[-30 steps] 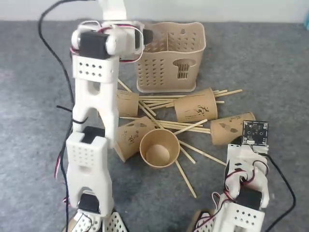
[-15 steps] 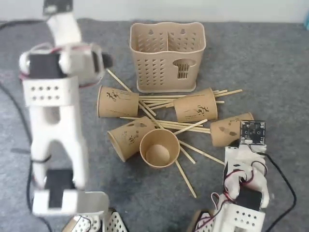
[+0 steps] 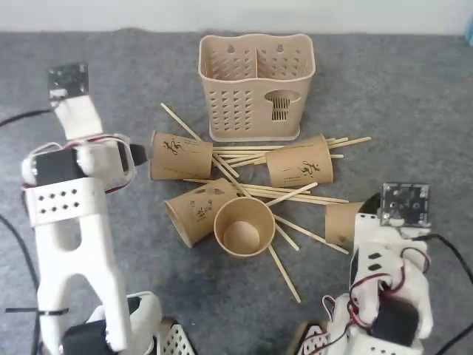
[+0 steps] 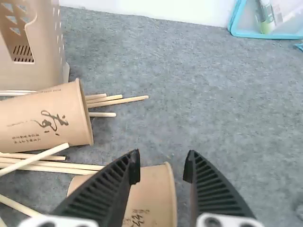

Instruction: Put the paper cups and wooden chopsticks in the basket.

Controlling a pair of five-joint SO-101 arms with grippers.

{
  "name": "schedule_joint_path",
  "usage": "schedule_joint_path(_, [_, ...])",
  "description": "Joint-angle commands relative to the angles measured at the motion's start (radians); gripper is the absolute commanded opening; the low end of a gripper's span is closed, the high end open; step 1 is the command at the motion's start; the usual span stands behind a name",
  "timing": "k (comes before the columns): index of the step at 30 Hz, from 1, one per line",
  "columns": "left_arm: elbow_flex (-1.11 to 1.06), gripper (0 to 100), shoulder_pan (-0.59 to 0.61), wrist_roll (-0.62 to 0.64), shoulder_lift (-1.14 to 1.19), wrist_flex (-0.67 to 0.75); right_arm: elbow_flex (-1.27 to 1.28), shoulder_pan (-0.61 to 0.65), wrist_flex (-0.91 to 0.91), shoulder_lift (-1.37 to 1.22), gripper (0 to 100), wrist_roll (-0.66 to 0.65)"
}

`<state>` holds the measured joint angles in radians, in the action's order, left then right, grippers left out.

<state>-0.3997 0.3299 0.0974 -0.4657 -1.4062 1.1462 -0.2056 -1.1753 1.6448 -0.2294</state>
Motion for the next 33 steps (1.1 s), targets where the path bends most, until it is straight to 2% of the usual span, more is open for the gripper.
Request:
schedule_joint_path(1, [-0.035, 24, 0.009, -0.005, 0.063, 0.097, -0.204, -0.018, -0.030, -0.245, 16.9, 0.003])
schedule_joint_path(5, [-0.028, 24, 0.009, 0.028, 0.163, 0.175, -0.345, -0.028, -0.094, -0.516, 16.9, 0.009])
schedule_joint_path(8, [-0.025, 24, 0.008, 0.029, 0.213, 0.233, -0.385, -0.061, -0.134, -0.613, 17.0, 0.011])
schedule_joint_path(16, [0.050, 24, -0.049, 0.043, 0.328, 0.269, -0.308, -0.111, -0.124, -0.588, 22.8, 0.002])
schedule_joint_path(24, [0.116, 24, -0.126, 0.077, 0.408, 0.273, -0.167, -0.114, -0.018, -0.588, 22.8, 0.000])
schedule_joint_path(31, [0.116, 24, -0.135, 0.078, 0.532, 0.345, -0.153, -0.114, -0.012, -0.588, 22.8, 0.002])
schedule_joint_path(33, [0.116, 20, -0.135, 0.078, 0.560, 0.362, -0.153, -0.114, -0.012, -0.588, 22.8, 0.005])
